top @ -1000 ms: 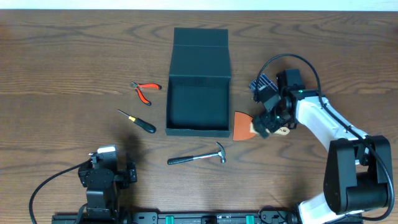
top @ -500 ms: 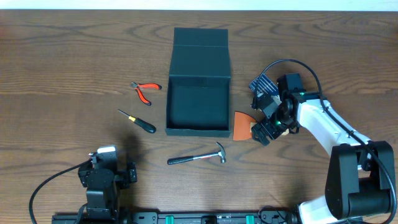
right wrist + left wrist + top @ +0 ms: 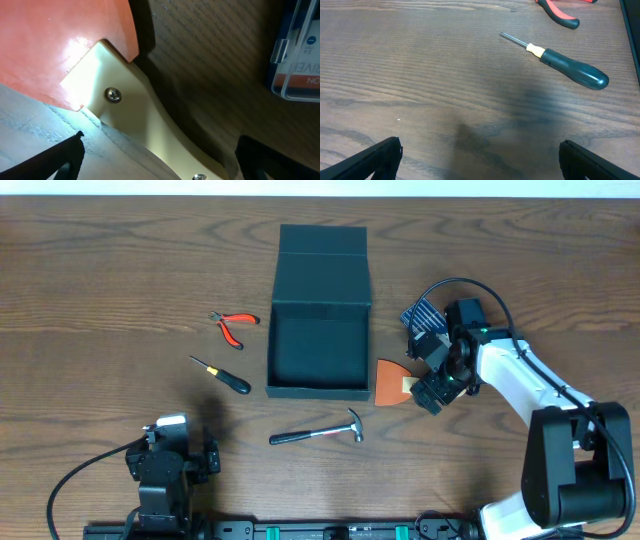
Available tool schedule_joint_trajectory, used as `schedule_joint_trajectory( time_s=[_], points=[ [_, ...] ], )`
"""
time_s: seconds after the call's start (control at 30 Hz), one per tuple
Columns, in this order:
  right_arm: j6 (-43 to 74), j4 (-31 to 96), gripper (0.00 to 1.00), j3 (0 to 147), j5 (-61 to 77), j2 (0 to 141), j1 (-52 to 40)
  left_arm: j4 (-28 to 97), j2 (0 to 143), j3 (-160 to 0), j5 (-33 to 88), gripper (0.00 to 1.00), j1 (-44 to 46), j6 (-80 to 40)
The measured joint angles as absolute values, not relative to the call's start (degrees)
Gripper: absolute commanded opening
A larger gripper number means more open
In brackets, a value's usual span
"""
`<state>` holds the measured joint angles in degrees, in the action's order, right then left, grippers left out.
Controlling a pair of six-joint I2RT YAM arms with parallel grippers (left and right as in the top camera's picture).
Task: Pack container
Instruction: 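Lower the right gripper and close it on the scraper handle, then lift the scraper and carry it left over the black box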
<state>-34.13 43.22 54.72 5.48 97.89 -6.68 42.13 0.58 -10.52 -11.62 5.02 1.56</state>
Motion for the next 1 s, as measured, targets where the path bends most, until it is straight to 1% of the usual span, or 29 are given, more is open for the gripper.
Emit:
schedule_joint_trajectory(
  time_s=[0.1,0.13,0.2,0.23,0.3,0.33,0.37,0.4,0.43,0.63,0.77,1.0],
  points=[
    [-34.2,42.98,0.98,54.72,5.3,99.22,-6.68,42.15,0.58,-10.52,-11.62,0.99,5.02,1.56],
    [-34.2,42.72,0.96,54.72,5.28,99.83,-6.68,42.15,0.58,-10.52,-11.6,0.99,5.02,1.56],
    [-34.5,42.17,0.87,54.81,4.89,100.09,-6.68,42.13,0.58,-10.52,-11.6,0.99,5.02,1.56],
    [-34.83,41.93,0.8,54.81,4.67,100.14,-6.68,42.15,0.58,-10.52,-11.62,0.98,5.02,1.56],
    [-35.0,41.47,0.6,54.81,4.4,100.27,-6.68,42.13,0.58,-10.52,-11.62,0.99,5.02,1.56],
    [-35.18,41.23,0.4,54.81,4.32,100.36,-6.68,42.15,0.58,-10.52,-11.6,0.99,5.02,1.56],
    [-35.38,41.15,0.17,54.81,4.29,100.38,-6.68,42.13,0.58,-10.52,-11.6,0.99,5.02,1.56],
    [-35.44,41.25,0.03,54.81,4.36,100.42,-6.68,42.13,0.58,-10.52,-11.62,0.99,5.02,1.56],
    [-35.38,41.32,0.01,54.81,4.29,100.47,-6.68,42.13,0.58,-10.52,-11.62,0.99,5.02,1.56],
    [-33.21,41.04,0.01,55.09,4.49,100.44,-6.66,42.15,0.58,-10.52,-11.62,0.99,5.02,1.56],
    [-29.06,41.98,0.01,55.13,5.45,100.44,-6.68,42.13,0.58,-10.52,-11.62,0.99,5.02,1.56],
    [-23.73,50.04,0.01,57.87,14.98,101.27,-7.09,42.15,0.58,-10.52,-11.62,0.99,5.02,1.56]
  ],
)
